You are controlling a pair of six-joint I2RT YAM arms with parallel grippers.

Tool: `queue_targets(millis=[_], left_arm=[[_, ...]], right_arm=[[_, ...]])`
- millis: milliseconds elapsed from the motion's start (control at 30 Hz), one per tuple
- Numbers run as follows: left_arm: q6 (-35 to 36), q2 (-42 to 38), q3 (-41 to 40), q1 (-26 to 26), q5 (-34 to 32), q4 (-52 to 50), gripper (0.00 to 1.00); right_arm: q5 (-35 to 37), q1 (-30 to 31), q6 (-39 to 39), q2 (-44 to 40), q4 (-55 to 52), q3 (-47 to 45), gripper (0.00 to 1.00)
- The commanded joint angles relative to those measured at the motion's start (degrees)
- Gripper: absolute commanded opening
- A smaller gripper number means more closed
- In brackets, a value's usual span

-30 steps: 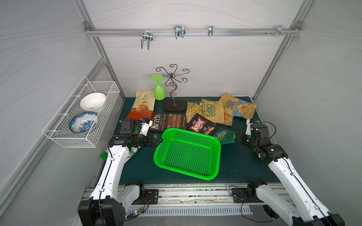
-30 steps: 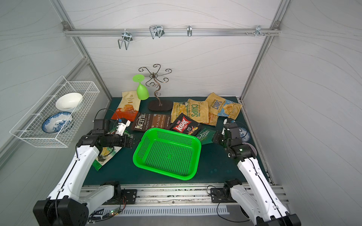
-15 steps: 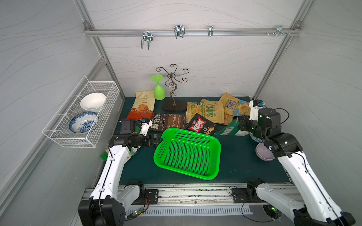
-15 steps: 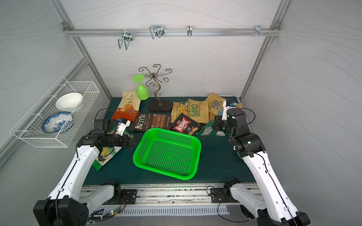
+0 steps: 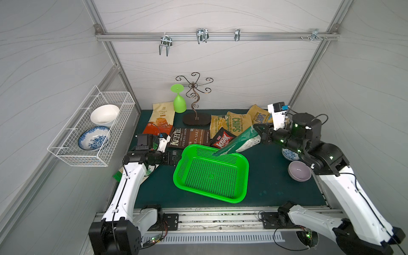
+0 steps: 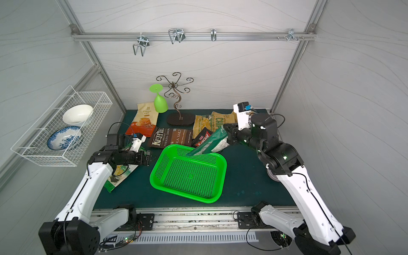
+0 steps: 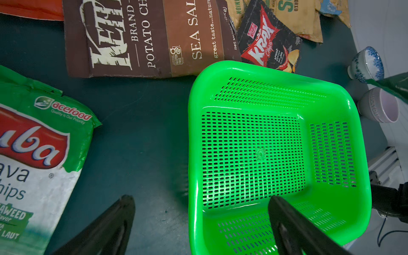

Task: Put the potato chips into the basket
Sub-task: Pick up the potato chip from the center of the board, then place the potato chip in the basket.

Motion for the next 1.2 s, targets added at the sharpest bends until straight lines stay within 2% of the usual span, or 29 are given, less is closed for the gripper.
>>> queue_targets(millis=[0,233,400,733,900,1167], left_arm=[[-0.69,0.44,0.6,0.26,-2.47,2.25,0.99],[-0.67,0.59,0.43,0.23,-3.37,2.38,0.99],[-0.7,0.62,0.42,0.24,-3.56,2.47,0.99],[-0.87,0.73,0.51,0.27,-4.04,2.47,0.99],[-0.87,0.93,0.51,0.21,-4.13,2.47,0.99],[-0.87,1.07,0.51,0.27,-4.1,2.38,0.99]], right_arm=[[-1.15,4.92,-2.58,3.36,0.52,2.5,0.0],[3.0,14.11,-4.14,10.82,3.72,4.27,0.0],[7.05,18.6,-6.72,16.59,6.63,4.53,0.0],[3.78,19.04,-10.21,29.88,10.64,10.27,0.0],[7.91,20.55,-12.63,34.76,11.81,13.75,0.0],[10.49,21.5,-17.41,41.66,12.65,19.07,0.0]])
